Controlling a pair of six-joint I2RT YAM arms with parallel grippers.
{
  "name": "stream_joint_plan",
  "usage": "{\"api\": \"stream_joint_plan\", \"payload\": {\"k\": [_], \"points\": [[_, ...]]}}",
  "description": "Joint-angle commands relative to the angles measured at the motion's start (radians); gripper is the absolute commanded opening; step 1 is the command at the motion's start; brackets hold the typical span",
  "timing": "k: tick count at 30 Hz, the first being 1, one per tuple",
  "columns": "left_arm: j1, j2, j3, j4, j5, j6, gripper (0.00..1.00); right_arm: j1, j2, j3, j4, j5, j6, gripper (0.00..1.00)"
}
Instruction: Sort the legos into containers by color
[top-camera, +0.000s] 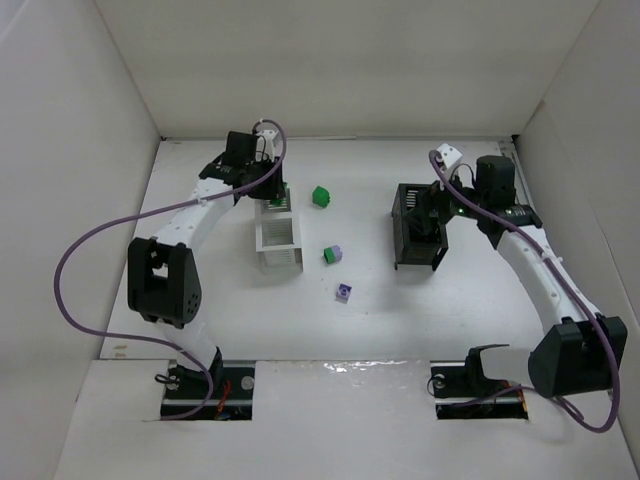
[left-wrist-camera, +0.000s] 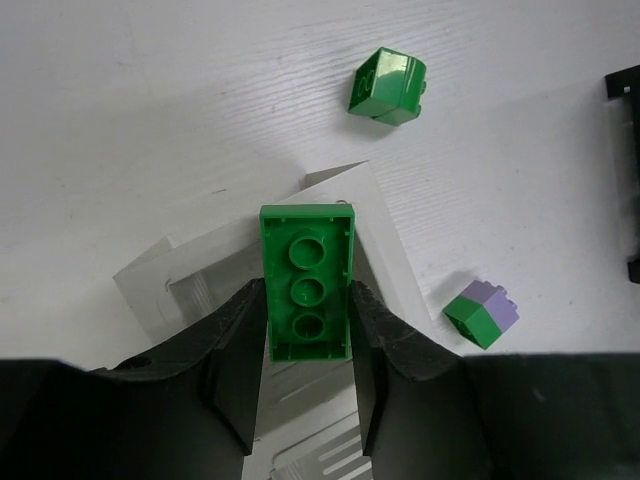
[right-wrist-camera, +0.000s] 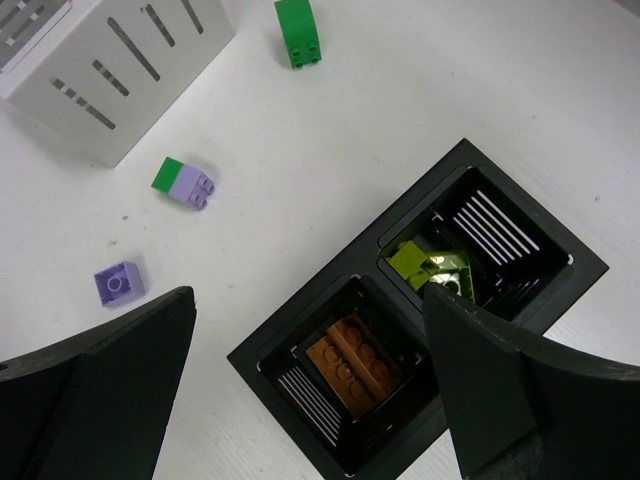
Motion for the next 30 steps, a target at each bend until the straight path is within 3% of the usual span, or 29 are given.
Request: {"api": "stream_joint_plan", "payload": {"k": [1, 2, 3, 5, 9, 13, 15, 17, 19, 24, 30], "points": [[0.019, -0.024, 0.001, -0.001, -0.028, 0.002, 0.31, 0.01, 0.01, 0.056, 0.021, -0.03, 0.001, 0.99], [0.019, -0.033, -0.014, -0.001, -0.018, 0.002, 0.38, 0.01, 0.01, 0.056, 0.021, -0.03, 0.001, 0.99], [0.019, -0.042, -0.023, 0.017, -0.018, 0.002, 0.51, 0.01, 0.019, 0.056, 0.03, -0.03, 0.001, 0.99], [0.019, -0.076, -0.034, 0.05, 0.011, 0.002, 0.63, 0.019, 0.02, 0.056, 0.042, -0.039, 0.001, 0.99], [0.019, -0.146, -0.056, 0.103, 0.051, 0.011, 0.8, 0.042, 0.038, 0.065, 0.067, -0.059, 0.001, 0.99], [0.04, -0.246, -0.066, 0.181, 0.069, -0.018, 0.8, 0.125, 0.058, 0.1, 0.076, -0.091, -0.034, 0.99], [0.075, -0.313, -0.08, 0.235, 0.058, -0.039, 0.81, 0.18, 0.095, 0.128, -0.002, -0.114, -0.146, 0.99], [0.097, -0.326, -0.08, 0.235, 0.043, -0.079, 0.87, 0.245, 0.157, 0.17, -0.065, -0.133, -0.26, 0.99], [0.126, -0.335, -0.039, 0.196, 0.023, -0.079, 0.88, 0.277, 0.2, 0.179, -0.047, -0.133, -0.261, 0.98], [0.189, -0.323, -0.025, 0.131, 0.0, -0.079, 0.88, 0.339, 0.369, 0.266, 0.206, 0.056, -0.018, 0.99], [0.221, -0.366, -0.056, 0.13, -0.035, -0.058, 0.88, 0.339, 0.673, 0.52, 0.215, 0.073, 0.037, 0.99]]}}
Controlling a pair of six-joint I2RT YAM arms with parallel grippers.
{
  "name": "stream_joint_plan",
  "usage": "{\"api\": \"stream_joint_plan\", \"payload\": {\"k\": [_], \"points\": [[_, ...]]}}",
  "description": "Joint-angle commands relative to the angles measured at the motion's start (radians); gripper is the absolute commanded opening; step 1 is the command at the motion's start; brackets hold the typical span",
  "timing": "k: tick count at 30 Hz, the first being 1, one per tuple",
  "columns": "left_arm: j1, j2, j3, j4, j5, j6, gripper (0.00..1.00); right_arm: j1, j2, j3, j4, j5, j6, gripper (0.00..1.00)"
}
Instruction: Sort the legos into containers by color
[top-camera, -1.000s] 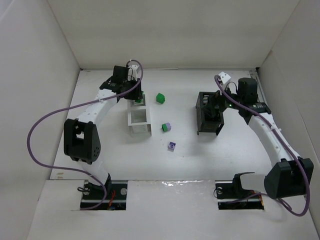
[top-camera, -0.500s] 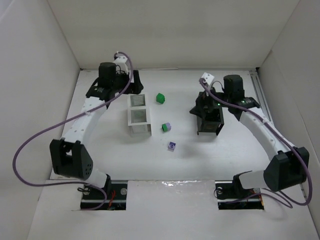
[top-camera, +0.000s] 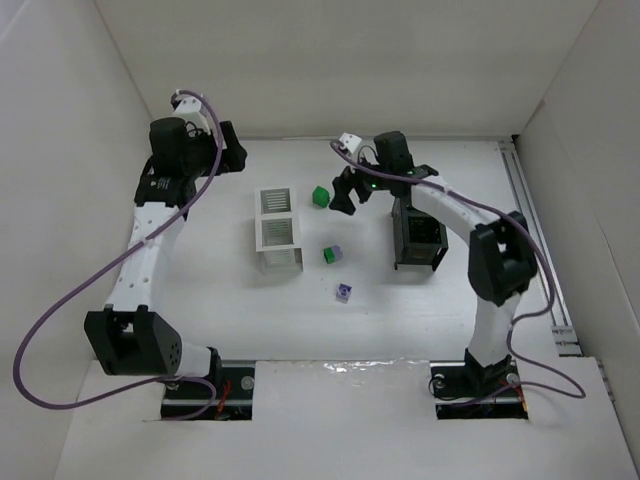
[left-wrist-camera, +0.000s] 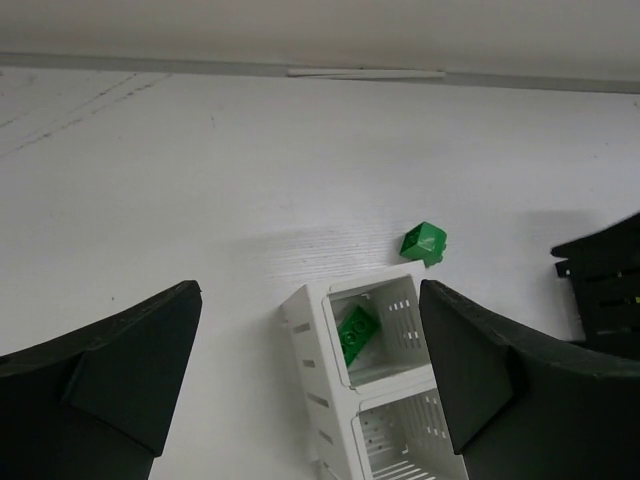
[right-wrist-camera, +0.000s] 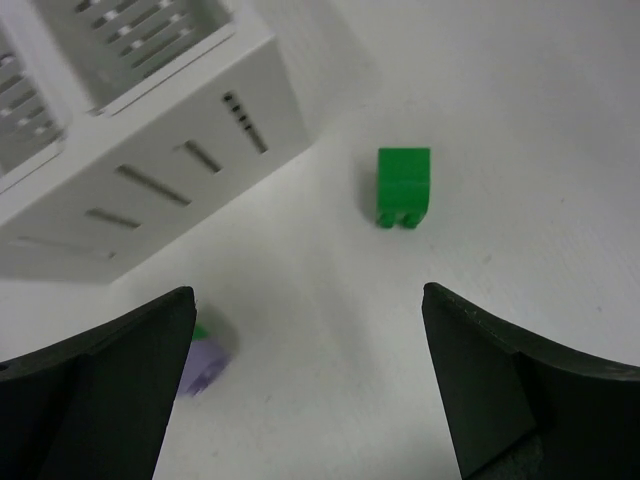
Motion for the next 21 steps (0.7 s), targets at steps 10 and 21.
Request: {"api": "stream_joint_plan", "payload": {"k": [10, 21], "points": [[0.099, -0.054, -0.053, -0.01, 0.016, -0.013, 0.88, 0.003, 0.411, 0.478, -0.091, 0.086, -0.005, 0.99], [0.144, -0.016, -0.044, -0.01, 0.039, -0.022, 0.88, 0.021, 0.471, 0.553, -0.205, 0.077, -0.123, 0.99]]}}
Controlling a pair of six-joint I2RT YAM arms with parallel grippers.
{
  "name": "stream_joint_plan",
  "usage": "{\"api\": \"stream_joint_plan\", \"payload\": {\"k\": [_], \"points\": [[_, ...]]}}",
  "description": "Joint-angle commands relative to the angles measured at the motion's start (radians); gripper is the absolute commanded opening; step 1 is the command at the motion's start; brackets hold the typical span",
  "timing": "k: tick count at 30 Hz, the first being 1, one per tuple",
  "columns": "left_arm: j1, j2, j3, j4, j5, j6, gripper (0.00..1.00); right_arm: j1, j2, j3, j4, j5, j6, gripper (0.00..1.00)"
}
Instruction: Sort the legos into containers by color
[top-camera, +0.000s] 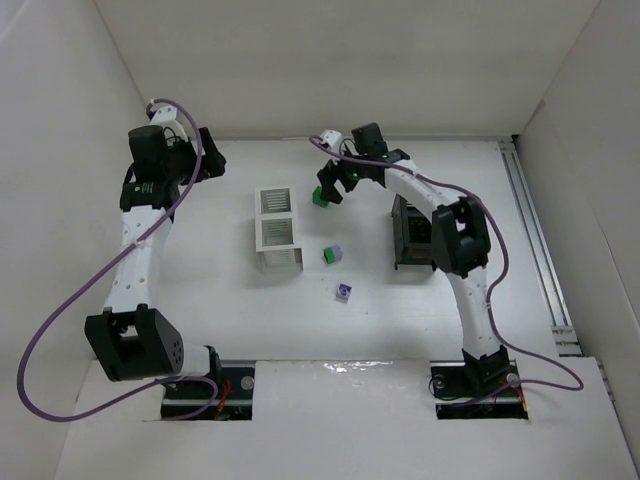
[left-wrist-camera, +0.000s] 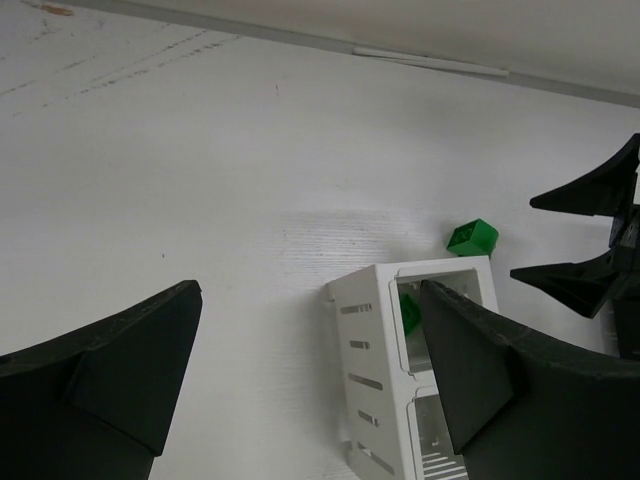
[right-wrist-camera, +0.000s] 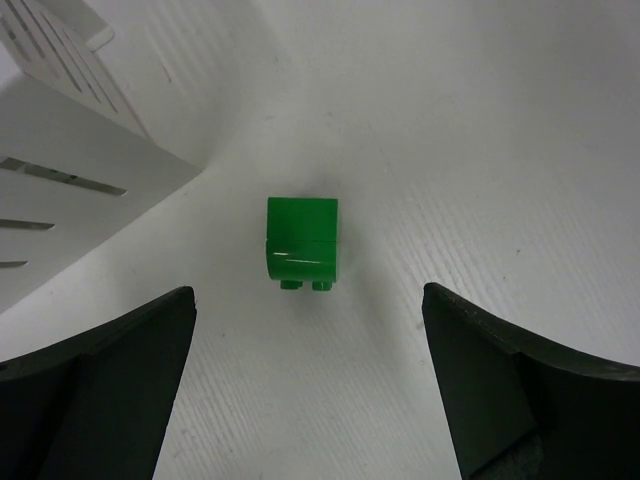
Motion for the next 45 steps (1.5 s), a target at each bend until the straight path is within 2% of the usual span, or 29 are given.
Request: {"api": "stream_joint_plan", "payload": {"k": [1, 5, 21, 31, 38, 45], "points": [[0.006, -0.003, 0.002, 0.019, 0.017, -0.013, 0.88, 0.02, 0.017, 0.051, -0.062, -0.005, -0.079, 0.99], [0.006, 0.006, 0.002, 0.019, 0.026, -0.022, 0.88, 0.02, 0.041, 0.069, -0.115, 0.015, -0.115, 0.98], [0.006, 0.024, 0.002, 0.029, 0.026, -0.022, 0.88, 0.04, 0.1, 0.091, -0.105, 0.046, -0.124, 0.95], [0.006, 0.043, -0.007, 0.038, 0.035, -0.031, 0.88, 0.04, 0.118, 0.121, -0.123, 0.046, -0.124, 0.84], [0.006, 0.043, -0.007, 0.047, 0.046, -0.031, 0.88, 0.04, 0.127, 0.131, -0.132, 0.066, -0.124, 0.82], [0.006, 0.052, -0.007, 0.047, 0.046, -0.031, 0.88, 0.04, 0.136, 0.149, -0.132, 0.075, -0.124, 0.75]]}}
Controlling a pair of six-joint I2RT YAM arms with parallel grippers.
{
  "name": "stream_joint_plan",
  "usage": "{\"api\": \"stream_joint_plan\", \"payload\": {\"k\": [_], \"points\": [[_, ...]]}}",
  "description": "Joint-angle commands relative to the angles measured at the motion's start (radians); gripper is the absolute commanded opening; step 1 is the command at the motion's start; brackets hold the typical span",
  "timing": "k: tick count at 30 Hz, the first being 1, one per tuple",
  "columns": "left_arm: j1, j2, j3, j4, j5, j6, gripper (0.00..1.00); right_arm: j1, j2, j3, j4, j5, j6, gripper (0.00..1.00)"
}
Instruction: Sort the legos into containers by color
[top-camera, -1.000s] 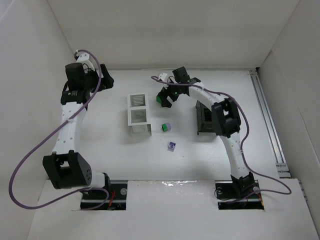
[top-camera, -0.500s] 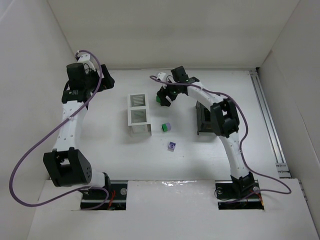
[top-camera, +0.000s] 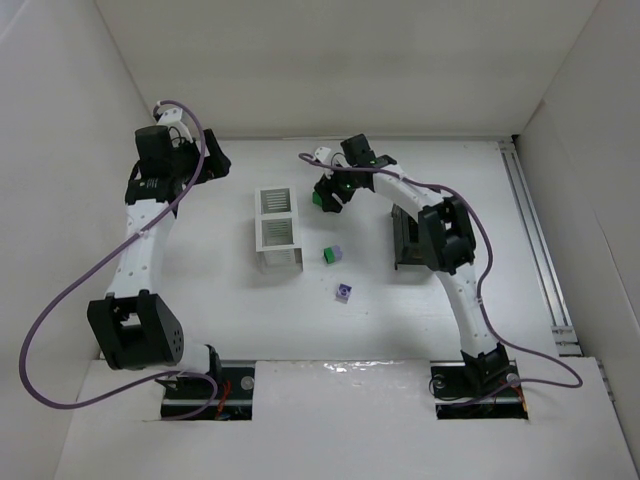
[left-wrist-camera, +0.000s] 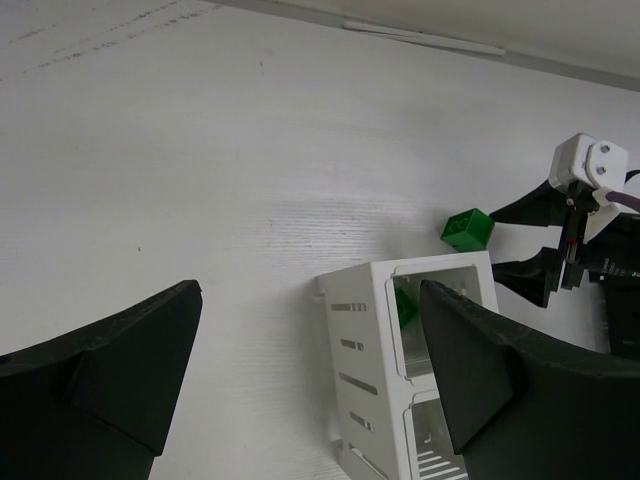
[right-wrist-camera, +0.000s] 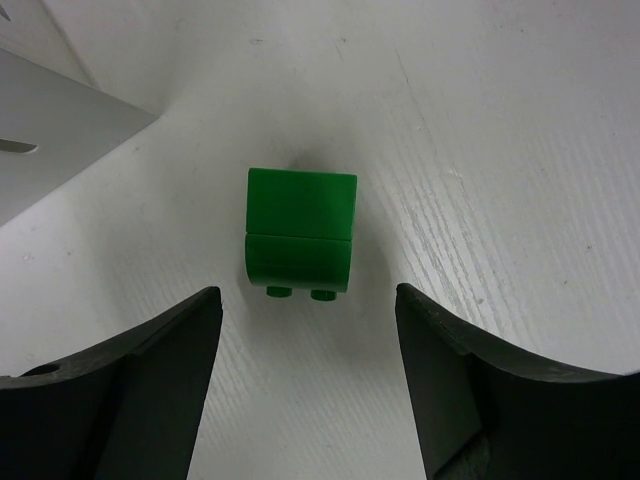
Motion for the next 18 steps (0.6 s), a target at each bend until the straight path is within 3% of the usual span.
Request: {"api": "stream_joint_plan", "payload": {"k": [1, 11, 18], "points": [[0.006, -0.005, -0.007, 0.036, 0.012, -0.009, 0.88, 0.011, 0.008, 0.052, -0.001, 0.017, -0.013, 0.75], [0.006, 0.004, -0.017, 0.036, 0.03, -0.009, 0.88, 0.029, 0.008, 0.093, -0.001, 0.017, -0.013, 0.73], [0.006, 0.004, -0.017, 0.036, 0.03, -0.009, 0.88, 0.029, 0.037, 0.131, -0.036, 0.017, -0.013, 0.55]]}}
